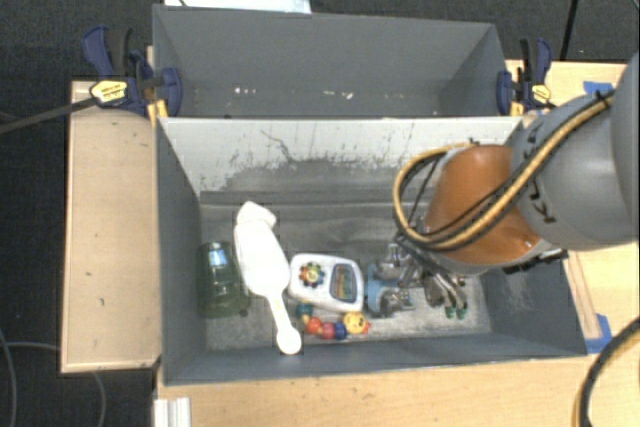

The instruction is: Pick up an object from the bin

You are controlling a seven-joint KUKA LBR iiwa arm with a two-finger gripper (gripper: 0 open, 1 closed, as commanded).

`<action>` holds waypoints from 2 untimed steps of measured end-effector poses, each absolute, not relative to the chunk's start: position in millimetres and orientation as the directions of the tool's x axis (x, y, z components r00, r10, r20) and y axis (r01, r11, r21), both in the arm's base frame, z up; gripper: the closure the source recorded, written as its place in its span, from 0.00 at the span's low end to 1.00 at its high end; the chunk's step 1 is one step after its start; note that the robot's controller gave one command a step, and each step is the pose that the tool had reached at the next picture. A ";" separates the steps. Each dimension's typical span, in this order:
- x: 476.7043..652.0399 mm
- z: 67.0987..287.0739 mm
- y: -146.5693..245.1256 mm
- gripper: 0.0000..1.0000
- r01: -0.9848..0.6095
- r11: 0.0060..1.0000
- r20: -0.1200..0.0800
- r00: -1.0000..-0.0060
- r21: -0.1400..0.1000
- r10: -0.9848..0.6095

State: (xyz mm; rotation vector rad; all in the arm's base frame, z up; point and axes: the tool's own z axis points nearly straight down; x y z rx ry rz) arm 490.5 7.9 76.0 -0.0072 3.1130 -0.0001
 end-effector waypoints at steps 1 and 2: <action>490.5 76.0 7.9 1.00 -0.005 1.000 -0.029 -1.000 0.000 -0.005; 489.4 80.3 7.9 1.00 -0.005 1.000 -0.021 -1.000 0.000 -0.005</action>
Offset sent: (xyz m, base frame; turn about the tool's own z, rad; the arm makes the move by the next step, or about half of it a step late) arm 0.0000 0.0001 0.0568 0.0000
